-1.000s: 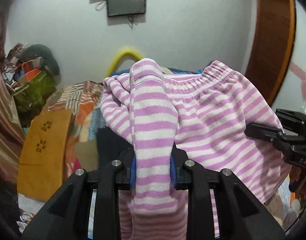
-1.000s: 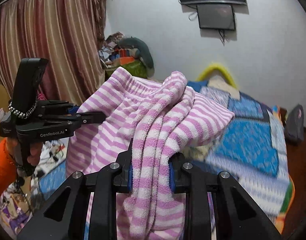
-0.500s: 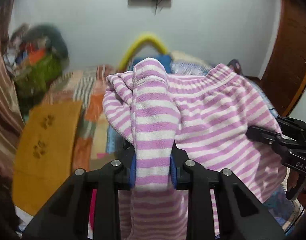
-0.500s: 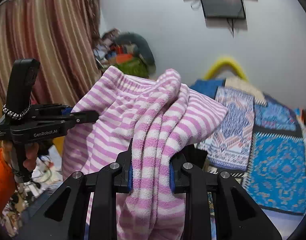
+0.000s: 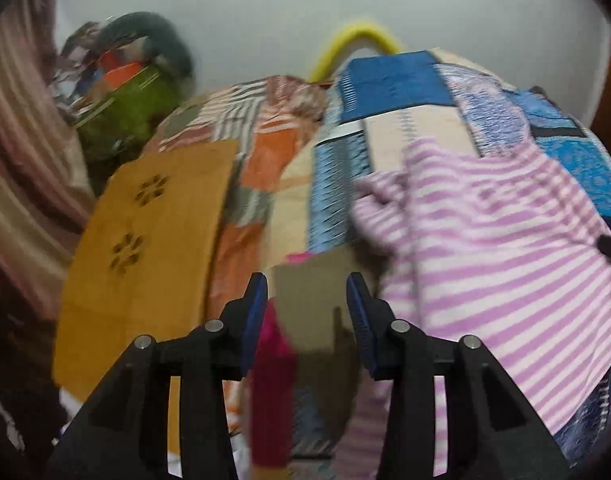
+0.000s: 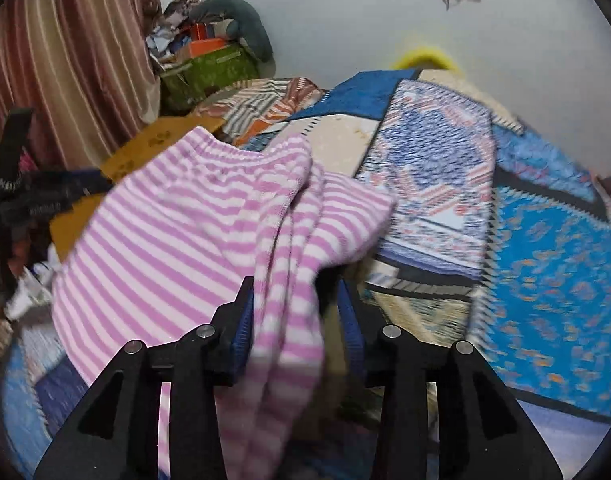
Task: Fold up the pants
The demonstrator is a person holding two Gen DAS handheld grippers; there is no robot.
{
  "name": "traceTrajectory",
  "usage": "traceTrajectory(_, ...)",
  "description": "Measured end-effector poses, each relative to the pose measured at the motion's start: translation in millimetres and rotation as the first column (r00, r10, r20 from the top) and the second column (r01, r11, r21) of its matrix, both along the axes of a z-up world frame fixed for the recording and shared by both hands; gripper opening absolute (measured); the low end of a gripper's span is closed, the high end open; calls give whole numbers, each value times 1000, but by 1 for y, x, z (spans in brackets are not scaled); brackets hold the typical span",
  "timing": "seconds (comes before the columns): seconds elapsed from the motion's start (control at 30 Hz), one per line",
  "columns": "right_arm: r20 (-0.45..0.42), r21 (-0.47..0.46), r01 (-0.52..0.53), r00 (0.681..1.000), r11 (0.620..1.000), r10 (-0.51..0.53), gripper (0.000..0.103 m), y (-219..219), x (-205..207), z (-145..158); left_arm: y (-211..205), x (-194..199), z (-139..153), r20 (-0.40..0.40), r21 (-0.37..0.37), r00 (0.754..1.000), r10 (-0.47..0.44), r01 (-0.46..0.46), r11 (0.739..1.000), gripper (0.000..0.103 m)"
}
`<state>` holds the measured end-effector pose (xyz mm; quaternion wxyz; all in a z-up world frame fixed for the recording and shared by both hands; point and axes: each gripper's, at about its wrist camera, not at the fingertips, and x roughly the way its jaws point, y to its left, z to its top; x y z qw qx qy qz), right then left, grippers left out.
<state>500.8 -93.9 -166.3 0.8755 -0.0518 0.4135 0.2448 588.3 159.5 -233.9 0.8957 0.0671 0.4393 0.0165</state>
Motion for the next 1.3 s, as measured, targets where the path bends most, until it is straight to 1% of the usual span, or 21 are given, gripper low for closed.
traceTrajectory(0.1,14,-38,26,1000,999,-25,38,-15,-14,11,19,-22,17,24,-63,999,32,-31,998,41)
traceTrajectory(0.17,41,-60,56,998,997,-54,39,-24,-20,21,20,-42,32,47,-88,998,38,-34,996,41)
traceTrajectory(0.2,49,-53,60,997,997,-57,39,-26,-24,26,18,-50,40,58,-92,998,37,-31,995,41)
traceTrajectory(0.3,93,-26,64,994,998,-61,40,-36,-46,52,4,-80,68,106,-98,994,24,-14,995,41)
traceTrajectory(0.33,118,-22,58,991,998,-55,40,-38,-59,66,-4,-90,78,123,-104,992,19,-6,995,41)
traceTrajectory(0.4,151,-12,43,988,999,-41,40,-37,-73,83,-16,-113,98,157,-108,988,7,10,994,41)
traceTrajectory(0.53,227,33,11,974,999,-18,40,-35,-120,127,-46,-168,146,242,-109,969,-43,72,991,41)
traceTrajectory(0.6,266,70,-9,964,997,-10,40,-33,-145,148,-58,-194,167,277,-110,959,-67,101,989,41)
traceTrajectory(0.63,283,94,-25,959,995,-3,40,-32,-161,160,-64,-210,178,296,-108,952,-82,118,987,41)
traceTrajectory(0.73,339,125,-51,941,991,6,40,-30,-195,182,-79,-257,210,370,-110,924,-101,152,982,41)
traceTrajectory(0.83,390,169,-77,921,983,5,40,-30,-231,206,-89,-308,241,449,-113,887,-107,175,978,41)
traceTrajectory(0.93,451,195,-103,893,975,4,40,-29,-266,226,-97,-351,263,513,-102,852,-101,177,979,41)
traceTrajectory(1.07,519,228,-138,855,964,-1,40,-27,-310,243,-109,-406,282,591,-67,800,-104,177,982,41)
traceTrajectory(1.17,550,264,-155,835,952,-17,40,-27,-338,249,-118,-437,285,623,-46,774,-114,182,982,44)
traceTrajectory(1.23,562,282,-158,827,946,-29,40,-27,-353,249,-123,-457,285,639,-37,761,-112,176,984,56)
traceTrajectory(1.27,564,289,-158,825,944,-34,40,-28,-357,249,-125,-466,284,648,-38,754,-109,175,984,70)
traceTrajectory(1.3,567,295,-157,823,943,-41,40,-28,-362,247,-126,-475,282,661,-45,744,-99,172,984,77)
